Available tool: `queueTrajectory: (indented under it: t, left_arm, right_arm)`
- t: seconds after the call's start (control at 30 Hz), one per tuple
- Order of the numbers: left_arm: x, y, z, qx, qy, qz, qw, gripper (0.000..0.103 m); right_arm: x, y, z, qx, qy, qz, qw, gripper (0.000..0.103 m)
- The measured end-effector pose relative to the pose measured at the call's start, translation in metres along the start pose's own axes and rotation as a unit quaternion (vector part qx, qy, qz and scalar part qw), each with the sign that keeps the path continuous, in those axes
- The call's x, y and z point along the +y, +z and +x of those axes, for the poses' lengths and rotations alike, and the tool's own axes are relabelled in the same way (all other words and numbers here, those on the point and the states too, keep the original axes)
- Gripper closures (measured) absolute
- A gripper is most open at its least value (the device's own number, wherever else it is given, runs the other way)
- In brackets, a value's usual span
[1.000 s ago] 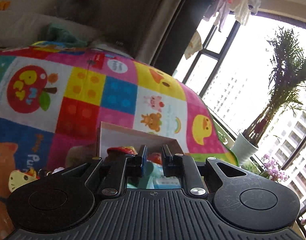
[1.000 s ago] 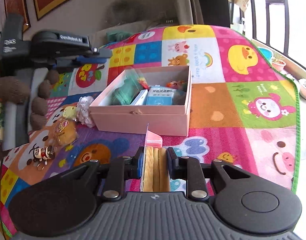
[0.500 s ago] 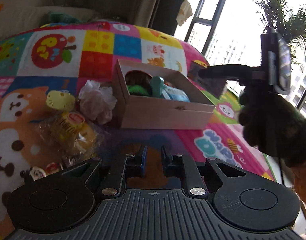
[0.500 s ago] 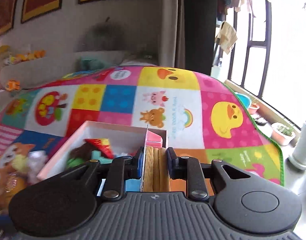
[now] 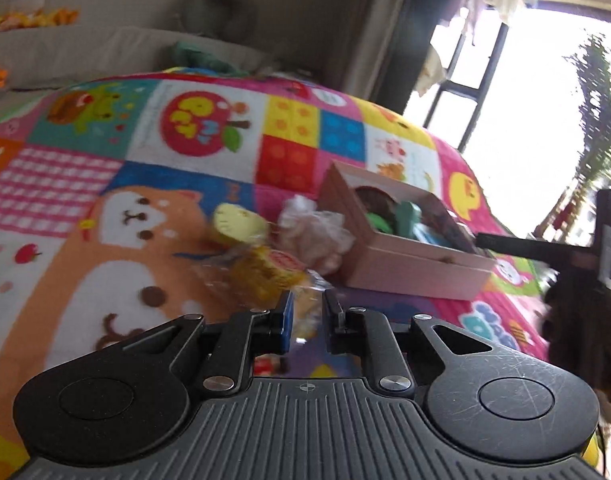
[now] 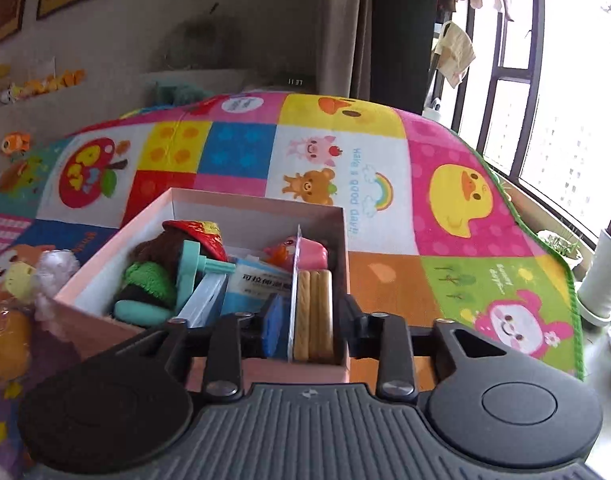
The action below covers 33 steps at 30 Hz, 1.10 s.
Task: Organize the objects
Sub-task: 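Lower the teal toy and wooden sticks into the pink box, opening both tools, then move the left tool down to the wrapped bread bun and grasp it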
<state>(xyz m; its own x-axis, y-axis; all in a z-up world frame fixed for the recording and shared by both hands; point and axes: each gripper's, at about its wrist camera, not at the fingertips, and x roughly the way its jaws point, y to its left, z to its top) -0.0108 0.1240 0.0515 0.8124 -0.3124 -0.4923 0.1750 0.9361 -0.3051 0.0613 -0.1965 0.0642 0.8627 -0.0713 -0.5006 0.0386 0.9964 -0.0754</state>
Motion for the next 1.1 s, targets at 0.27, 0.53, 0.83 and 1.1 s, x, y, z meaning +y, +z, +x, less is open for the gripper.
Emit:
queueTrajectory:
  t: [0.27, 0.53, 0.83, 1.1]
  left_arm:
    - [0.042, -0.01, 0.0, 0.019, 0.062, -0.11, 0.9918, 0.086]
    - [-0.002, -0.019, 0.031, 0.088, -0.035, -0.073, 0.9928, 0.085]
    - [-0.004, 0.036, 0.034, -0.013, -0.024, -0.033, 0.9991, 0.085]
    - [0.071, 0.071, 0.128, 0.005, 0.071, -0.208, 0.9754, 0.085]
  right_arm:
    - [0.005, -0.031, -0.034, 0.029, 0.04, 0.014, 0.999, 0.033]
    - [0.026, -0.057, -0.024, 0.069, 0.073, 0.014, 0.995, 0.023]
    - [0.029, -0.073, -0.024, 0.074, 0.069, 0.005, 0.995, 0.015]
    - [0.015, -0.075, -0.02, 0.074, 0.067, 0.054, 0.994, 0.004]
